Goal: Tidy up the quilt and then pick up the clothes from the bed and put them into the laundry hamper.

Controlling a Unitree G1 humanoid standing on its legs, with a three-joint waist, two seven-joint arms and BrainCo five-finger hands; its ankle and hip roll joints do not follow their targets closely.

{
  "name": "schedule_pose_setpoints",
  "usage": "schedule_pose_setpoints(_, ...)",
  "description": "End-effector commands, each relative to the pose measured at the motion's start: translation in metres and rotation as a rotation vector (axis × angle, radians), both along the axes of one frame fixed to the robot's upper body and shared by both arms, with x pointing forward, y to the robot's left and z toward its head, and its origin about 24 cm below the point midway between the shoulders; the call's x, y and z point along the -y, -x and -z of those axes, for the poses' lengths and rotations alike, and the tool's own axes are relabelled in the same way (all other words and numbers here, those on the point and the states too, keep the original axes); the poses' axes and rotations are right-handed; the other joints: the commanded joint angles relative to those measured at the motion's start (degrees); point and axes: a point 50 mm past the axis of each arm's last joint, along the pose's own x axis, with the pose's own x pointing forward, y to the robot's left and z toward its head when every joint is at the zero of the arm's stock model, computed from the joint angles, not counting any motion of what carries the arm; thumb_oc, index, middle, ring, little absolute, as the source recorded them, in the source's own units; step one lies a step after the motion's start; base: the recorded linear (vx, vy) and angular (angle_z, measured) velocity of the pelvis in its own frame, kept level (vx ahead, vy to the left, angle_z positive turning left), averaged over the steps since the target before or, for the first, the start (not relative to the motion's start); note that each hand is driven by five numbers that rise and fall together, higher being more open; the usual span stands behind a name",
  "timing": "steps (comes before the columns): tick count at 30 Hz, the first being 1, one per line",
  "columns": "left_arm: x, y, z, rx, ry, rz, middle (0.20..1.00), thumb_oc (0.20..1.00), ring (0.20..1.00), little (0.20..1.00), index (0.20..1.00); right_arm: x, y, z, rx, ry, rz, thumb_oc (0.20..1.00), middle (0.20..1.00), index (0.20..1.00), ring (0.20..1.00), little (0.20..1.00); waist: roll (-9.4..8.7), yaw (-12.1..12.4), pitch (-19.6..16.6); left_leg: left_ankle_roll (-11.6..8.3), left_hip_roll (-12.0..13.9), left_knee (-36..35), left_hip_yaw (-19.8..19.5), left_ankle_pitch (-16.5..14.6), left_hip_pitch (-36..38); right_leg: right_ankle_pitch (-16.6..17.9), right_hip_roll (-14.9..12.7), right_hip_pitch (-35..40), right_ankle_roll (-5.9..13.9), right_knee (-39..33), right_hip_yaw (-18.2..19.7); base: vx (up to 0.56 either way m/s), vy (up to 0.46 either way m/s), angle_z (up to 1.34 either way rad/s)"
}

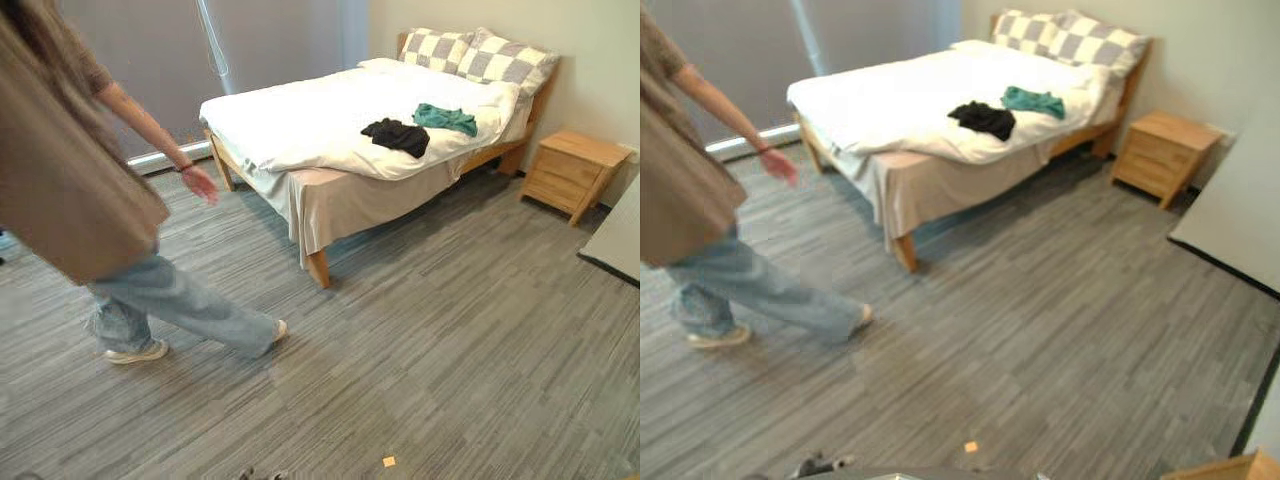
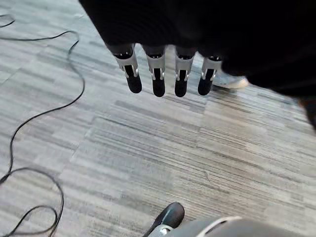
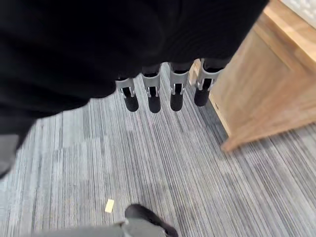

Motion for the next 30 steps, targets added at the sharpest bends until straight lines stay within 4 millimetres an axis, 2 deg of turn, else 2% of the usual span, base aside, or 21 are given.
schedule_pose_setpoints(1,-0.007,-0.036,-0.008,0.083,-0.042,0.044,1.000,1.000,1.000,1.000,1.000,0.000,-0.029,-0.005,0.050,0.029,-0.041,1.000,1.000,1.000,1.000,1.000,-2.09,-0.6,7.7,-3.52,0.9,-5.3,-0.8,-2.4,5.7,0.7,-4.4,12.5,8.60,-16.5,0.9,0.03,0.029,-0.12)
schedule_pose_setpoints(5,-0.011,-0.040,-0.010,0.092,-0.057,0.038,1.000,1.000,1.000,1.000,1.000,-0.002,-0.033,-0.005,0.060,0.020,-0.025,1.000,1.000,1.000,1.000,1.000,-2.09,-0.3,8.0,-2.98,0.8,-5.5,-0.3,-2.5,4.1,0.9,-4.7,9.7,9.39,-15.1,1.6,0.02,0.074,-0.13)
schedule_pose_setpoints(8,-0.013,-0.049,-0.013,0.115,-0.056,0.041,1.000,1.000,1.000,1.000,1.000,-0.002,-0.035,-0.005,0.069,0.015,-0.004,1.000,1.000,1.000,1.000,1.000,-2.17,-0.1,9.0,-2.30,0.8,-4.8,-0.4,-2.9,3.5,-0.1,-4.6,6.4,9.60,-8.5,1.5,-0.01,0.067,-0.19)
schedule_pose_setpoints(9,-0.014,-0.052,-0.015,0.126,-0.060,0.043,1.000,1.000,1.000,1.000,1.000,-0.002,-0.035,-0.005,0.072,0.012,0.002,1.000,1.000,1.000,1.000,1.000,-2.14,-0.1,9.4,-1.90,0.9,-4.8,-0.4,-3.3,3.6,-0.4,-4.5,4.4,10.52,-4.0,1.2,0.05,0.129,-0.01)
schedule_pose_setpoints(10,-0.013,-0.058,-0.016,0.145,-0.056,0.031,1.000,1.000,1.000,1.000,1.000,0.001,-0.037,-0.006,0.084,0.014,0.042,1.000,1.000,1.000,1.000,1.000,-1.52,-0.7,11.4,-0.91,1.1,-5.0,-0.2,-4.4,5.8,2.3,-5.1,-1.9,14.01,9.9,0.1,0.04,0.129,-0.04)
schedule_pose_setpoints(11,-0.013,-0.058,-0.016,0.145,-0.056,0.031,1.000,1.000,1.000,1.000,1.000,0.001,-0.037,-0.007,0.085,0.014,0.042,1.000,1.000,1.000,1.000,1.000,-1.50,-0.7,11.3,-0.93,1.1,-5.0,-0.1,-4.4,5.6,2.5,-5.0,-2.1,13.99,9.8,0.2,0.06,0.135,-0.09)
schedule_pose_setpoints(12,-0.014,-0.059,-0.017,0.151,-0.056,0.024,1.000,1.000,1.000,1.000,1.000,0.002,-0.040,-0.007,0.097,0.012,0.057,1.000,1.000,1.000,1.000,1.000,-0.97,-1.1,12.5,-0.78,1.6,-5.2,0.0,-4.8,7.0,4.2,-5.1,-5.1,15.08,15.5,-0.2,0.10,0.073,-0.10)
schedule_pose_setpoints(14,-0.016,-0.059,-0.017,0.142,-0.062,0.025,1.000,1.000,1.000,1.000,1.000,0.002,-0.043,-0.008,0.121,0.000,0.103,1.000,1.000,1.000,1.000,1.000,-0.21,-2.0,13.6,-0.86,2.4,-5.5,-0.1,-6.0,10.1,5.1,-5.8,-10.0,14.76,22.0,-2.2,0.21,0.088,-0.19)
schedule_pose_setpoints(15,-0.016,-0.059,-0.017,0.142,-0.062,0.025,1.000,1.000,1.000,1.000,1.000,0.002,-0.043,-0.008,0.121,0.000,0.103,1.000,1.000,1.000,1.000,1.000,-0.21,-2.0,13.6,-0.85,2.4,-5.5,-0.1,-6.0,10.1,5.1,-5.8,-10.0,14.76,22.0,-2.2,0.37,0.037,-0.09)
schedule_pose_setpoints(16,-0.019,-0.055,-0.016,0.119,-0.079,0.047,1.000,1.000,1.000,1.000,1.000,0.000,-0.041,-0.007,0.121,-0.011,0.109,1.000,1.000,1.000,1.000,1.000,-0.43,-3.2,13.9,-1.40,2.3,-5.6,-0.2,-7.6,11.9,4.8,-6.9,-11.9,14.20,17.2,-4.7,0.55,-0.051,0.17)
schedule_pose_setpoints(17,-0.021,-0.055,-0.017,0.104,-0.095,0.076,1.000,1.000,1.000,1.000,1.000,-0.002,-0.036,-0.006,0.112,-0.017,0.114,1.000,1.000,1.000,1.000,1.000,-1.43,-4.5,13.8,-2.28,1.5,-5.6,-0.7,-9.3,13.1,5.1,-7.6,-11.8,13.28,3.7,-5.3,0.56,-0.050,0.29)
schedule_pose_setpoints(18,-0.021,-0.055,-0.016,0.104,-0.095,0.076,1.000,1.000,1.000,1.000,1.000,-0.002,-0.035,-0.006,0.112,-0.016,0.114,1.000,1.000,1.000,1.000,1.000,-1.15,-4.6,14.0,-2.34,1.8,-5.6,-0.8,-9.4,13.3,5.3,-7.3,-11.2,13.26,3.0,-5.6,0.69,-0.127,0.27)
schedule_pose_setpoints(19,-0.023,-0.056,-0.017,0.089,-0.110,0.119,1.000,1.000,1.000,1.000,1.000,-0.005,-0.028,-0.003,0.093,-0.029,0.118,1.000,1.000,1.000,1.000,1.000,-1.90,-6.2,13.9,-3.70,1.2,-5.6,-1.9,-11.1,14.8,7.3,-6.9,-10.8,13.63,-8.5,-3.2,0.54,-0.091,0.18)
schedule_pose_setpoints(23,-0.023,-0.056,-0.017,0.077,-0.121,0.174,1.000,1.000,1.000,1.000,1.000,-0.005,-0.017,-0.001,0.067,-0.029,0.157,1.000,1.000,1.000,1.000,1.000,-1.45,-7.7,13.2,-4.62,2.1,-5.6,-2.3,-14.4,17.7,9.0,-6.0,-11.8,13.93,-14.6,1.0,0.52,-0.081,0.22)
schedule_pose_setpoints(24,-0.022,-0.055,-0.016,0.076,-0.124,0.176,1.000,1.000,1.000,1.000,1.000,-0.004,-0.011,0.000,0.043,-0.026,0.151,1.000,1.000,1.000,1.000,1.000,-1.15,-7.7,13.0,-4.67,2.5,-5.6,-2.9,-13.0,18.7,9.8,-5.1,-11.4,12.95,-13.1,1.5,0.65,-0.218,0.09)
schedule_pose_setpoints(25,-0.019,-0.055,-0.016,0.087,-0.119,0.160,1.000,1.000,1.000,1.000,1.000,-0.003,-0.005,0.001,0.009,-0.019,0.123,1.000,1.000,1.000,1.000,1.000,-0.09,-8.2,12.1,-6.11,5.1,3.7,-2.9,-8.3,17.4,10.0,-2.2,-9.4,10.83,-12.0,1.8,0.65,-0.221,0.09)
schedule_pose_setpoints(26,-0.020,-0.055,-0.016,0.087,-0.119,0.159,1.000,1.000,1.000,1.000,1.000,-0.003,-0.005,0.001,0.009,-0.019,0.122,1.000,1.000,1.000,1.000,1.000,-0.24,-8.2,12.0,-6.11,5.0,3.7,-3.0,-8.2,17.2,10.1,-2.4,-9.5,10.82,-12.1,1.8,0.76,-0.386,0.32)
schedule_pose_setpoints(27,-0.019,-0.064,-0.019,0.128,-0.107,0.123,1.000,1.000,1.000,1.000,1.000,0.000,-0.004,0.000,-0.010,0.002,0.079,1.000,1.000,1.000,1.000,1.000,-0.43,-7.0,12.6,-7.65,6.0,20.8,-3.4,0.3,9.1,9.2,-2.2,-5.3,8.55,-13.4,0.2,0.30,-0.225,0.29)
schedule_pose_setpoints(28,-0.020,-0.064,-0.019,0.128,-0.108,0.123,1.000,1.000,1.000,1.000,1.000,0.000,-0.004,0.000,-0.010,0.001,0.079,1.000,1.000,1.000,1.000,1.000,-0.60,-7.2,12.4,-7.64,5.9,20.8,-3.6,0.4,8.8,9.2,-2.4,-5.4,8.55,-13.4,0.1,0.60,-0.446,0.17)
schedule_pose_setpoints(29,-0.021,-0.085,-0.029,0.230,-0.103,0.069,1.000,1.000,1.000,1.000,1.000,0.011,-0.022,-0.006,0.057,0.039,0.061,1.000,1.000,1.000,1.000,1.000,-1.94,-5.5,14.2,-7.37,7.4,35.8,-2.5,5.9,1.1,7.2,-3.1,-0.7,5.55,-15.0,-1.2,0.37,-0.300,-0.07)
schedule_pose_setpoints(30,-0.020,-0.090,-0.031,0.251,-0.109,0.068,1.000,1.000,1.000,1.000,1.000,0.015,-0.029,-0.009,0.079,0.054,0.060,1.000,1.000,1.000,1.000,1.000,-3.07,-4.8,14.9,-6.91,8.5,41.1,-1.0,4.9,-2.1,6.4,-3.9,1.1,5.05,-15.6,-1.0,0.52,-0.355,0.12)
